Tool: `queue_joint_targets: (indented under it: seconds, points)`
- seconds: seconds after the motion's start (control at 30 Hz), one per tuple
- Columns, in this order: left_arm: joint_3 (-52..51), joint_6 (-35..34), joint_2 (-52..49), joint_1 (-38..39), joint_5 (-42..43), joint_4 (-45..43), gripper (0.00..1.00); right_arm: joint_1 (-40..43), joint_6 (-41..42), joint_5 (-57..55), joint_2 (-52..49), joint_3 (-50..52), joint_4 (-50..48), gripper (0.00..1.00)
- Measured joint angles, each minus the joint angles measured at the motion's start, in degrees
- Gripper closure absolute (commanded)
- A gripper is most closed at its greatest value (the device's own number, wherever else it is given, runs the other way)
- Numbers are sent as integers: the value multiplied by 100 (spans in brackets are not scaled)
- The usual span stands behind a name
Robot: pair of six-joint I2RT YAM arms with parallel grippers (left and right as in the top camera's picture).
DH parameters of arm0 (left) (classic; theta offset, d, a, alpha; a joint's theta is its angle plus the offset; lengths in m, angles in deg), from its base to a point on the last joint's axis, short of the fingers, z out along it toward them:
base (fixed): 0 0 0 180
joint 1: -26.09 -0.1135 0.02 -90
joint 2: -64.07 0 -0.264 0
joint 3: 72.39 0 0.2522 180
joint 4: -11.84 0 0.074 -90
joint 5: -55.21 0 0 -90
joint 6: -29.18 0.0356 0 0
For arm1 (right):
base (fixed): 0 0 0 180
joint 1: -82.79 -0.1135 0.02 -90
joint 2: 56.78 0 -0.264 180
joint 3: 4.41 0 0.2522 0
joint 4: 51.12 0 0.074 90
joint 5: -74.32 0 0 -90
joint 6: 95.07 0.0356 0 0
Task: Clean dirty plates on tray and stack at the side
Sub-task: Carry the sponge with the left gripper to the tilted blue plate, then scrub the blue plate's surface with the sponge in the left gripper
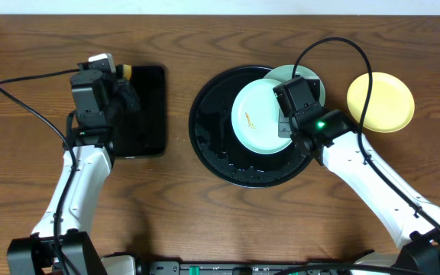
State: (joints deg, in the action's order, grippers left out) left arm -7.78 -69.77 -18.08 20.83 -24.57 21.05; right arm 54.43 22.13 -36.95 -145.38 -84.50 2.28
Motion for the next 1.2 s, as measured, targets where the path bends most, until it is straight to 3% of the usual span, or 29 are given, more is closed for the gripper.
queue_joint_targets:
  seconds: [0.17, 0.37, 0.77, 1.0, 1.2]
  points:
    - [0, -31, 85, 66, 837, -321, 93, 0, 295, -2, 0, 116, -94, 99]
    - [0, -142, 90, 507, 1172, -214, 92, 0, 616, 4, -15, 444, -304, 99]
    - [0, -203, 81, 2402, 1270, 92, 92, 0, 822, 577, -614, 514, -350, 99]
    - [-4, -286, 22, 3084, 1263, 750, 93, 24, 833, 994, -682, 533, -400, 99]
    - [-4, -289, -321, 3488, 1054, 817, 92, 52, 833, 1102, -682, 533, -400, 99]
